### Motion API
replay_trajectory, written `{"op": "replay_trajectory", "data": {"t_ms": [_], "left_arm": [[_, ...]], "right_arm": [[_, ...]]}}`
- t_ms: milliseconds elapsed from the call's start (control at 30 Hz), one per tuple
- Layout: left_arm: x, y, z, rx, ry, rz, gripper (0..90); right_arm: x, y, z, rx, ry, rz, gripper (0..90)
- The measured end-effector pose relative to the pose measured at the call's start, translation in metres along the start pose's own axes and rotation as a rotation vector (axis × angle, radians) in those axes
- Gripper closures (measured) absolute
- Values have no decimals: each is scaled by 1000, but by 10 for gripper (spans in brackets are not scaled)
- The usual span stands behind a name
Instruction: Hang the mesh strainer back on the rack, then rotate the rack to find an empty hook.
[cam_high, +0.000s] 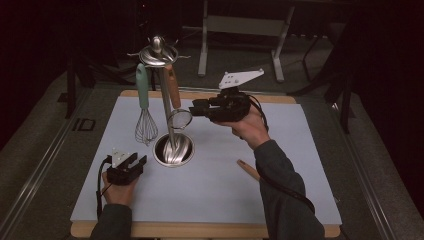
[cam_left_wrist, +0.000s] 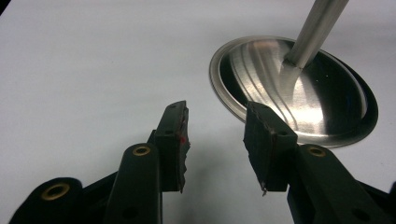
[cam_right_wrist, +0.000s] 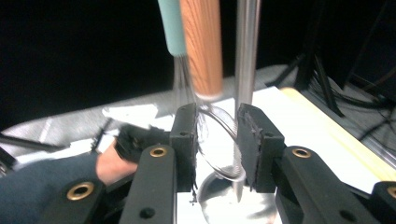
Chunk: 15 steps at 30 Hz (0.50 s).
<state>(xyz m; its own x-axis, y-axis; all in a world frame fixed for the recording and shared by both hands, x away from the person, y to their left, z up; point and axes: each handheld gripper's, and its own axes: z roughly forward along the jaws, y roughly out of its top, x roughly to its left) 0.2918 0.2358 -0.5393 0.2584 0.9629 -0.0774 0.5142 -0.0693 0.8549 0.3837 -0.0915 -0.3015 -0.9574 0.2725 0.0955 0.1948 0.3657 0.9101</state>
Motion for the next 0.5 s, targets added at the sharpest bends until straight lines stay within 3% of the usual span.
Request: {"op": "replay_trajectory", "data": {"t_ms": [200,500], "left_arm": [[0,0,0,1,0,-1,599],[0,0,0,0,1,3,599]], "right_arm": [[-1,-7,1,68,-33,-31,686],[-6,-21,-3,117,-67,-26,686]]}}
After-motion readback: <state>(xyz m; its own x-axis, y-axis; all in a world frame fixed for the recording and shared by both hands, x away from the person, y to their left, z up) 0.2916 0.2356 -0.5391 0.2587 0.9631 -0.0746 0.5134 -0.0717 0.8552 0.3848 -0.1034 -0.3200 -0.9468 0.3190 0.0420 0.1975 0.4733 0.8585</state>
